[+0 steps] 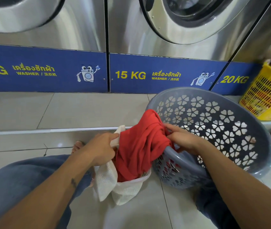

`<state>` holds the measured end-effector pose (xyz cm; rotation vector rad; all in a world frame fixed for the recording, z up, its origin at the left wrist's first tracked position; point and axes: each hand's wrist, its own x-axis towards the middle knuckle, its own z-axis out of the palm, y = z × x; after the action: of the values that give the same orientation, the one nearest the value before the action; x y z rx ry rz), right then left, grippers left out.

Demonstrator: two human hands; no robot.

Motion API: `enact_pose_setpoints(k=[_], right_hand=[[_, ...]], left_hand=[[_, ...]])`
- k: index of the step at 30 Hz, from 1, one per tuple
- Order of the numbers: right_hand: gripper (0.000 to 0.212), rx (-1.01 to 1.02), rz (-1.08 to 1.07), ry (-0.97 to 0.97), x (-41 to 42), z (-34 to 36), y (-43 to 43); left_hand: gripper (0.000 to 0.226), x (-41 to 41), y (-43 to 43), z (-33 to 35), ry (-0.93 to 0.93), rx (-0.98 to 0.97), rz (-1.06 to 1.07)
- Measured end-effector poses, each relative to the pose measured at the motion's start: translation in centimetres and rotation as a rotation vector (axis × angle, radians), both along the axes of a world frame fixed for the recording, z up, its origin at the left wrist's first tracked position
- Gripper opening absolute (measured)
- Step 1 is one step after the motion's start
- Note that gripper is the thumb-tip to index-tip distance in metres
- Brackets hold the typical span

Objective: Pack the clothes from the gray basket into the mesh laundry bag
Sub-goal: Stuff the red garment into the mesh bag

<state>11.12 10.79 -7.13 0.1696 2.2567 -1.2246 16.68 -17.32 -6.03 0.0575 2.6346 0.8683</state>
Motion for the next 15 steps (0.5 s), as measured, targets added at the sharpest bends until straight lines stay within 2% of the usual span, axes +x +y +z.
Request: enact_pose_setpoints(k=[3, 6, 8, 11, 15], right_hand=[[0.038, 0.025, 0.007, 0.019, -0.4, -0.3, -0.4], [0.025, 0.023, -0.015, 0.154, -0.4, -1.5, 0.0], [0.016, 0.081, -0.023, 0.306, -0.4, -1.5, 0.4], [0.011, 0.296, -0.072, 0.618, -0.1, 0.5, 0.8], [0.016, 0.380, 0.000, 0.941, 1.5, 5.8, -0.9]], left_hand=[[0.062, 0.1, 0.2, 0.2, 0.017, 0.001, -0.002], [0.058, 0.0, 0.5, 0.2, 0.052, 0.003, -0.022], [0.058, -0.2, 0.5, 0.0, 0.049, 0.009, -0.022], [0.063, -0.4, 0.4, -0.4, 0.011, -0.020, -0.003], [0.063, -0.2, 0.2, -0.6, 0.000, 0.016, 0.034]])
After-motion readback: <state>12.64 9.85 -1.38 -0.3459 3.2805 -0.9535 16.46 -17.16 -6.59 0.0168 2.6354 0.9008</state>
